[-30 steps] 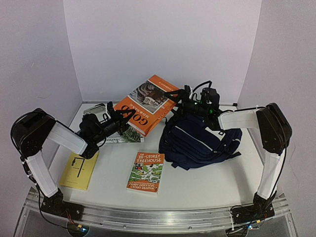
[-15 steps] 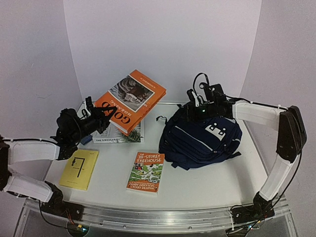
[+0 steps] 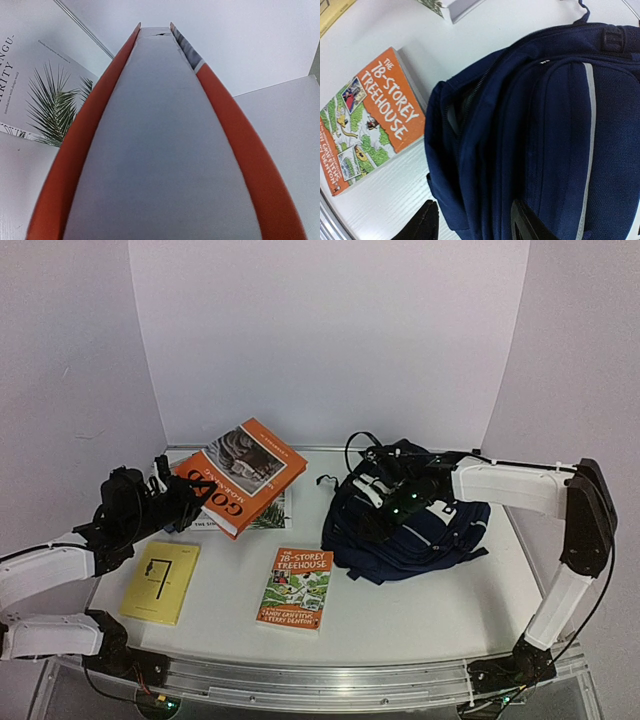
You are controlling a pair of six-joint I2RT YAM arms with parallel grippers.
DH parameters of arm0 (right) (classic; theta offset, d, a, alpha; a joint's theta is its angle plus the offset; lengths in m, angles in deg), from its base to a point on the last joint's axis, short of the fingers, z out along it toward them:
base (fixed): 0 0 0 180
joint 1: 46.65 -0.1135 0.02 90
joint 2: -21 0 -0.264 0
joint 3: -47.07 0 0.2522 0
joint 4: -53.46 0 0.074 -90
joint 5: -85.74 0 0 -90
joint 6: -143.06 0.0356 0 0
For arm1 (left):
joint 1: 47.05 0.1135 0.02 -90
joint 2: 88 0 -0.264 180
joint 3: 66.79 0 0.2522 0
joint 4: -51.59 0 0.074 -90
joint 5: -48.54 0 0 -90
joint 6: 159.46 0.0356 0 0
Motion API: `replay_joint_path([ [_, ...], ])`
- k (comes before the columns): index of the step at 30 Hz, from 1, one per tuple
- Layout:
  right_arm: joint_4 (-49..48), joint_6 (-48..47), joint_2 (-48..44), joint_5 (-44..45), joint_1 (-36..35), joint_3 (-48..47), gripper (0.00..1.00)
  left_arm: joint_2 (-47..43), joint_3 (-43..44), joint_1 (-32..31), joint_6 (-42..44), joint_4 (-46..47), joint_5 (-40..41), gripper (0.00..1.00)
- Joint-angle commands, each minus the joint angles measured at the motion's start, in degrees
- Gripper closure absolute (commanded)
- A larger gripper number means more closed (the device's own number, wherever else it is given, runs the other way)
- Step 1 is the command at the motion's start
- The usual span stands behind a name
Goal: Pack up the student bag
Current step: Place the book in the student bag.
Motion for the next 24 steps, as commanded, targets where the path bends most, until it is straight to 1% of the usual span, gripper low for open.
replay_joint_path([
  [1, 1.2, -2.2, 1.7, 4.3, 0.3, 0.4, 0.52, -3.0, -0.1, 0.4, 1.0, 0.2, 1.4, 0.96],
  [13, 1.3, -2.6, 2.8, 2.6, -0.2, 3.7, 0.52, -4.1, -0.3, 0.6, 1.6, -1.5, 1.4, 0.96],
  [16, 1.3, -3.3, 3.7, 4.5, -0.2, 4.2, 0.5, -4.0, -0.7, 0.7, 1.4, -1.1, 1.5, 0.96],
  [20, 1.3, -4.0, 5.0, 7.4, -0.2, 3.8, 0.51, -4.1, -1.0, 0.7, 1.1, -0.9, 1.2, 0.96],
  [22, 1.4, -4.1, 5.3, 8.5, -0.2, 3.7, 0.53, -4.5, -1.0, 0.7, 1.0, -1.2, 1.1, 0.96],
  [24, 1.4, -4.2, 5.2, 9.5, -0.2, 3.4, 0.6, -4.9, -1.0, 0.7, 1.0, -1.7, 1.1, 0.96],
])
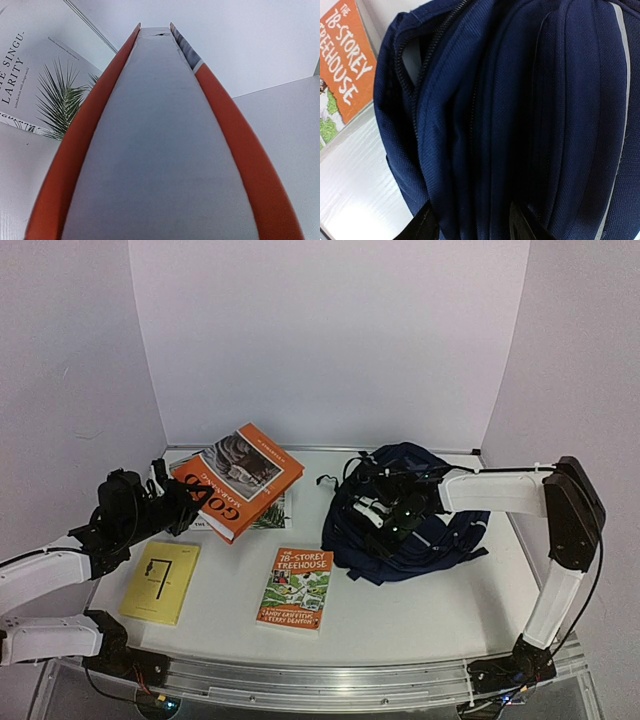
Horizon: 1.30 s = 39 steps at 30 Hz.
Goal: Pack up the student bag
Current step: Place the book in the student bag.
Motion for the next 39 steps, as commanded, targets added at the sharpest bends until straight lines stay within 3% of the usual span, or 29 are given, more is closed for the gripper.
replay_joint_path([
  [1, 0.8, -1.0, 0.7, 4.5, -0.3, -0.3, 0.65, -2.0, -0.2, 0.3, 0.7, 2.4, 0.6, 0.96],
  [6, 1.7, -1.0, -1.3, 5.0, -0.3, -2.8, 0.93, -3.0, -0.6, 0.4, 0.9, 1.1, 0.1, 0.96],
  [8, 2.3, -1.0, -2.5, 5.0, -0.3, -4.3, 1.0, -3.3, -0.6, 0.4, 1.2, 0.6, -0.4, 0.97],
  [17, 3.7, -1.5, -7.7, 5.3, 0.3, -12.9, 1.0, -2.7, 0.0, 0.4, 4.7, 2.6, -13.5, 0.99],
  [24, 3.6, -1.1, -8.7, 2.7, 5.5, -20.8, 1.0, -0.7, -0.7, 0.4, 3.2, 7.5, -22.0, 0.99],
  [30, 3.6, -0.6, -8.2, -0.1, 7.0, -24.7, 1.0, 7.7, -1.5, 0.1, -2.4, 19.8, -26.4, 1.0],
  [39, 2.8, 0.9, -7.0, -3.1, 7.4, -28.1, 1.0, 25.5, 1.4, -2.0, -9.9, 35.1, -25.0, 1.0],
])
